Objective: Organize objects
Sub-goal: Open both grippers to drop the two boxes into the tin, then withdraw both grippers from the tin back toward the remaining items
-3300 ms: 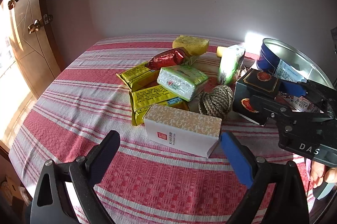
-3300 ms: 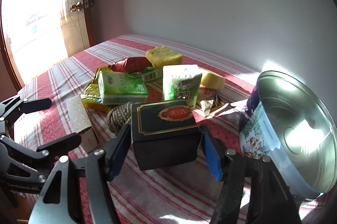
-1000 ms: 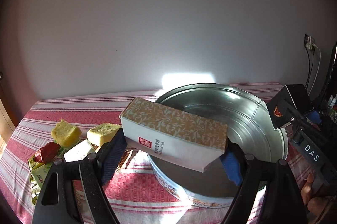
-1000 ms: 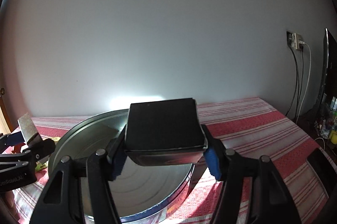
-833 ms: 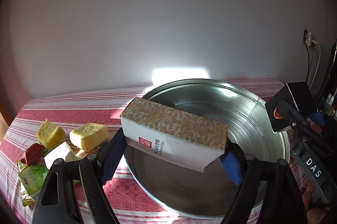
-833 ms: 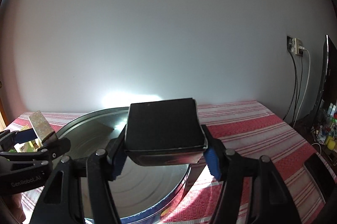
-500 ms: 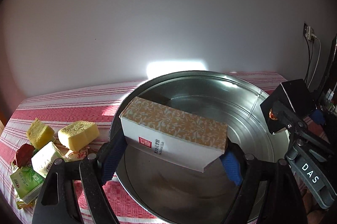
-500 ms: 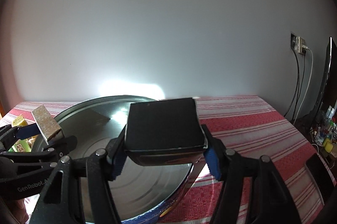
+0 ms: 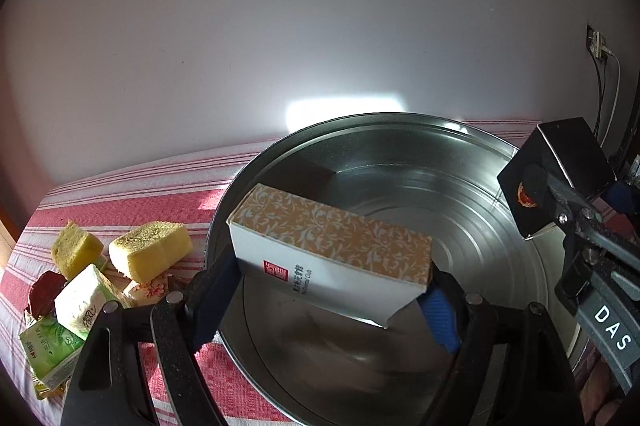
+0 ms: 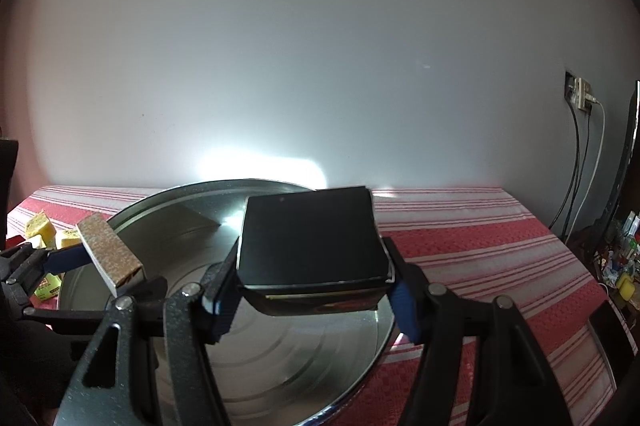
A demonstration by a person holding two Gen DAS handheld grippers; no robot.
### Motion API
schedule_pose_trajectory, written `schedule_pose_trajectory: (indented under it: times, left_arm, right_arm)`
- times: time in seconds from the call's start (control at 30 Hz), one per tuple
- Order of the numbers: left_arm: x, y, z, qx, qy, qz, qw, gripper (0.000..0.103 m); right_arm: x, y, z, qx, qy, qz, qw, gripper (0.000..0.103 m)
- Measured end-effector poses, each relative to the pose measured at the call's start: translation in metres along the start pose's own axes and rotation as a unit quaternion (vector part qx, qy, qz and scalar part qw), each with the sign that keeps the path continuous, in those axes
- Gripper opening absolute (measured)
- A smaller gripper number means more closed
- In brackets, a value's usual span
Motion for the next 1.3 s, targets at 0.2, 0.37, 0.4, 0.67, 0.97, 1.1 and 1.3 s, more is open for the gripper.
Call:
schedule_pose_trajectory:
  times: [0.2, 0.37, 0.4, 0.67, 0.97, 1.1, 1.3]
  left_arm:
    - [0.0, 0.01, 0.007, 0.058, 0.033, -0.008, 0.9977, 0.086]
    - [0.001, 0.017, 0.008, 0.029, 0.034, -0.037, 0.9983, 0.089]
    - [0.002, 0.019, 0.01, 0.026, 0.039, -0.04, 0.9981, 0.089]
    - [0.007, 0.025, 0.026, -0.032, 0.046, -0.057, 0.9968, 0.089]
    - [0.011, 0.039, 0.037, -0.067, 0.029, -0.095, 0.9929, 0.089]
    - [0.017, 0.039, 0.048, -0.075, 0.031, -0.097, 0.992, 0.089]
    - [0.027, 0.046, 0.072, -0.071, 0.061, -0.097, 0.9909, 0.089]
  right_arm:
    - [-0.004, 0.015, -0.006, -0.016, -0.027, -0.049, 0.998, 0.103]
    - [-0.005, 0.015, -0.012, -0.012, -0.041, -0.049, 0.998, 0.103]
    - [-0.005, 0.013, -0.013, -0.015, -0.043, -0.044, 0.998, 0.103]
    - [-0.001, 0.013, -0.03, -0.023, -0.083, -0.042, 0.995, 0.103]
    - [0.005, 0.015, -0.037, -0.006, -0.113, -0.039, 0.993, 0.103]
    - [0.007, 0.02, -0.033, 0.011, -0.109, -0.051, 0.993, 0.103]
    - [0.008, 0.035, -0.024, 0.033, -0.101, -0.08, 0.991, 0.103]
Point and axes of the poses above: each gripper's, at about its wrist camera, not at the fingertips, and y roughly against the way its jaws point, z to its left, x to its underside, the point moved 1 cm from there along -y, roughly the way its jaws point
